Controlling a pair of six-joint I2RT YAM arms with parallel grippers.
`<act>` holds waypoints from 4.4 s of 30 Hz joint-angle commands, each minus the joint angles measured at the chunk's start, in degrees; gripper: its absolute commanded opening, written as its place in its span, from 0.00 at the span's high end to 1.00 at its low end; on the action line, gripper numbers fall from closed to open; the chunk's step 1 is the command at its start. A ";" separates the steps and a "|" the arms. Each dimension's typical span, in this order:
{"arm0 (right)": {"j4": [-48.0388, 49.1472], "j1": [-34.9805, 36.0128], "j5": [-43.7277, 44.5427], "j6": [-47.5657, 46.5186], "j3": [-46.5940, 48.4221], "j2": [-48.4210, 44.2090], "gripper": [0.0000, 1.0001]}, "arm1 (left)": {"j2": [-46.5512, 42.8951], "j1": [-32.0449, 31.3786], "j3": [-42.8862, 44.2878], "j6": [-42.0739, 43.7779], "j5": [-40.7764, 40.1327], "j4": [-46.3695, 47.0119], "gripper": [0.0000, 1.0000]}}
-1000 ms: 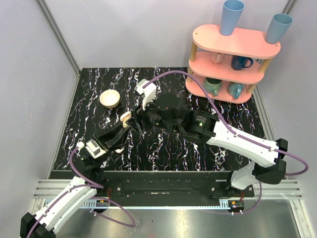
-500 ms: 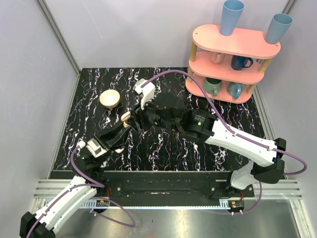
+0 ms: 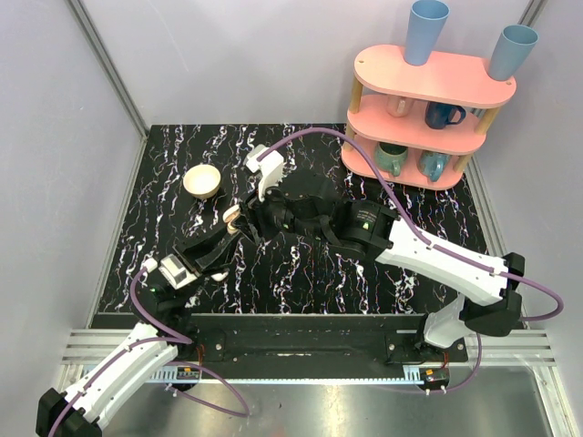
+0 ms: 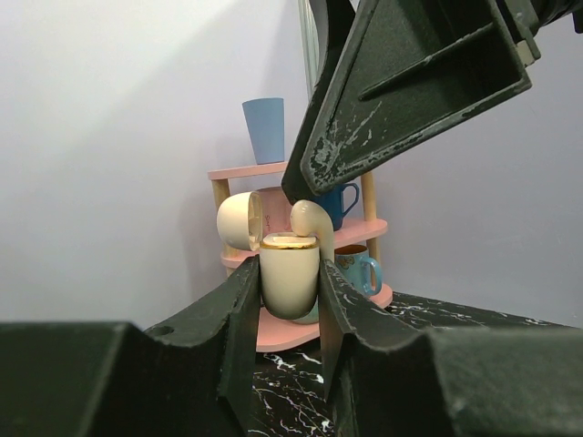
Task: Insert the wireless bluetooth earbuds into the charging case
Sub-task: Pick up the right earbud from the charging case, then insert the right earbud into the right side groove of the charging case.
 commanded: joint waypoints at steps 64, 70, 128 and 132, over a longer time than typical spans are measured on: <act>28.87 -11.44 -33.06 -13.84 -21.70 -21.01 0.77 | 0.62 -0.12 5.47 -10.11 13.83 5.50 1.00; 32.14 -16.12 -49.61 -11.90 -22.67 -22.51 0.78 | 3.52 -0.21 7.14 -17.05 16.65 13.06 1.00; 13.00 -19.20 -78.72 -22.09 -3.16 -5.64 0.80 | 11.26 -0.12 12.24 -27.60 24.21 15.97 1.00; 10.97 -19.20 -78.55 -24.29 -1.58 -4.76 0.80 | 11.52 -0.12 12.24 -28.04 24.39 16.32 1.00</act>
